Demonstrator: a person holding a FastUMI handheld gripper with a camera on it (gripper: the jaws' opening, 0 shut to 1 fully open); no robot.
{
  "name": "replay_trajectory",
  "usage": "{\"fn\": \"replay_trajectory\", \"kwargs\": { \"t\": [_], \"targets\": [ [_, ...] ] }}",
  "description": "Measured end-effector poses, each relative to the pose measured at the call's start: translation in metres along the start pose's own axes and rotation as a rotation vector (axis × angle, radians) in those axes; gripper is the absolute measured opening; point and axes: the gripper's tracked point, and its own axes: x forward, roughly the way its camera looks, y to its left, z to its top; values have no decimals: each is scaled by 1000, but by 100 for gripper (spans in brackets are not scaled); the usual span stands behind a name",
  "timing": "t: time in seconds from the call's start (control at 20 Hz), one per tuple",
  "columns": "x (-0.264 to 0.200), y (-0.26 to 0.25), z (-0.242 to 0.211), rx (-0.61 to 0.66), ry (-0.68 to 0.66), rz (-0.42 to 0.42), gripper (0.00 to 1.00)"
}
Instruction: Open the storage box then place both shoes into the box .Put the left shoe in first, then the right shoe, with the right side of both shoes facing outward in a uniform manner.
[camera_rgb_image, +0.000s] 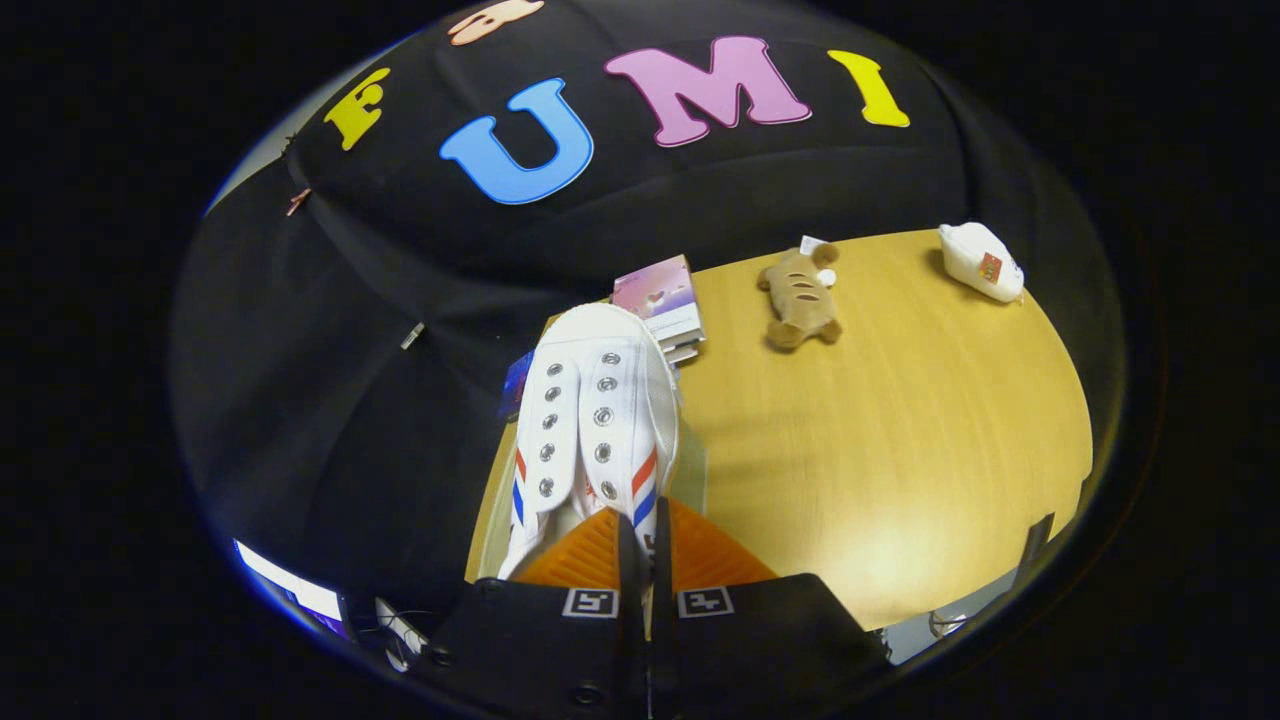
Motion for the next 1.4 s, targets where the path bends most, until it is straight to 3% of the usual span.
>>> {"fn": "replay_trajectory", "kwargs": {
  "t": [0.25, 0.55, 0.7, 0.8, 0.85, 0.9, 1.05, 1.4],
  "targets": [
    [41, 32, -26, -22, 48, -29, 7],
    [78, 18, -46, -32, 85, -135, 7],
    [86, 19, -54, -47, 107, -134, 7],
    [84, 45, -56, -38, 111, -34, 27],
    [82, 51, -46, -41, 81, -9, 42],
    [77, 57, -39, -55, 50, 19, 46],
    [56, 56, -18, -141, -15, 31, 100],
    [-12, 8, 54, -239, -214, 21, 99]
  ]
}}
